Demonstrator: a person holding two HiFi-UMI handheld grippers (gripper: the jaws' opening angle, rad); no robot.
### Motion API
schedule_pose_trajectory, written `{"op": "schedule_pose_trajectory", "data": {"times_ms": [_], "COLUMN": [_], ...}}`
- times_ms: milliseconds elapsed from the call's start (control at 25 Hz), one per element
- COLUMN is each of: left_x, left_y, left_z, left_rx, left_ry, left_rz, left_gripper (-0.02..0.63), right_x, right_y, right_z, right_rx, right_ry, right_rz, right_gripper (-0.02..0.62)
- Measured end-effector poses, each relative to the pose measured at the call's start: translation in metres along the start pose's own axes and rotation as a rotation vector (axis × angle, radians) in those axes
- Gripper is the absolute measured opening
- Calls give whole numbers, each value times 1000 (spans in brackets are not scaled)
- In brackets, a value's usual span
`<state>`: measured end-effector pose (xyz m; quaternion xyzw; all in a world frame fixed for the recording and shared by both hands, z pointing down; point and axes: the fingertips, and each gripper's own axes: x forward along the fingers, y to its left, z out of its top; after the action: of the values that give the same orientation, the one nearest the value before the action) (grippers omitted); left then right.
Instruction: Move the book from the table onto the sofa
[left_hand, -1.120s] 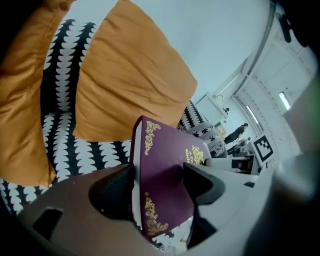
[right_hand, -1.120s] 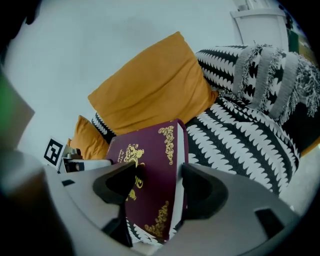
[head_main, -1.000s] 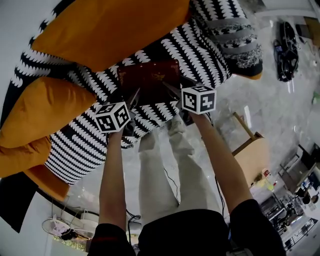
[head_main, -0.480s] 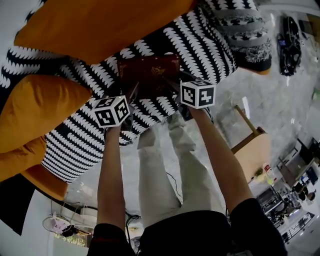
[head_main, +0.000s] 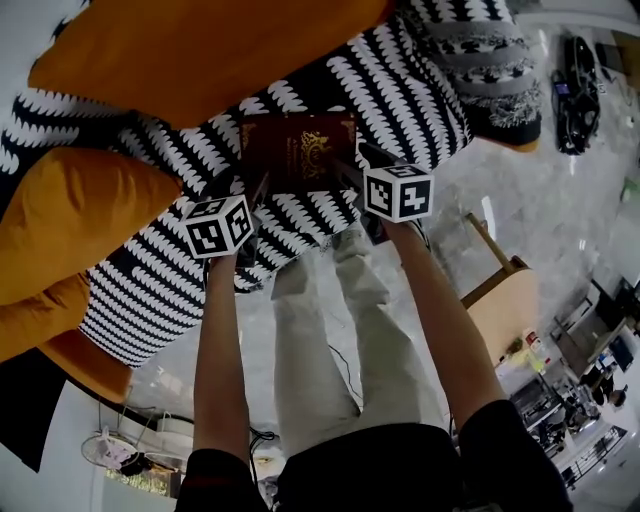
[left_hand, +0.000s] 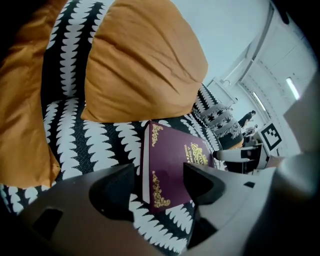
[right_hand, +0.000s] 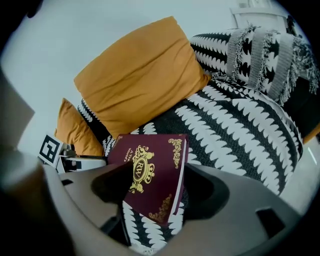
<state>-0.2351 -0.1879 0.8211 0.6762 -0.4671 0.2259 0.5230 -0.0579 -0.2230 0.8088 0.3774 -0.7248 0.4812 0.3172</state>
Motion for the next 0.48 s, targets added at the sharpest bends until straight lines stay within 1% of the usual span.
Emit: {"op": "schedule_pose_trajectory", "data": {"times_ms": [120,160,280,320,480], "left_x": [-5,-7,-18,-22,-39], "left_y": [-2,-3,-10,-12,-26], "left_z": [0,1,5,6,14], "left_rx": [34,36,34,38,71], "left_ry": [12,13,26,28,10], "left_rz": [12,14,10,9,18], "left_gripper": [321,319,302,285,221], "right_x": [-7,-10,-21,-26,-48], "right_y": [2,3,8,10,22], "right_z": [2,2,7,10,25], "right_rx": [6,1,-10,-10,-34], "right_ry": [-5,-4,-8,-15,-37], "right_rz": [7,9,17,23,43], "right_gripper": [325,313,261,234,160]}}
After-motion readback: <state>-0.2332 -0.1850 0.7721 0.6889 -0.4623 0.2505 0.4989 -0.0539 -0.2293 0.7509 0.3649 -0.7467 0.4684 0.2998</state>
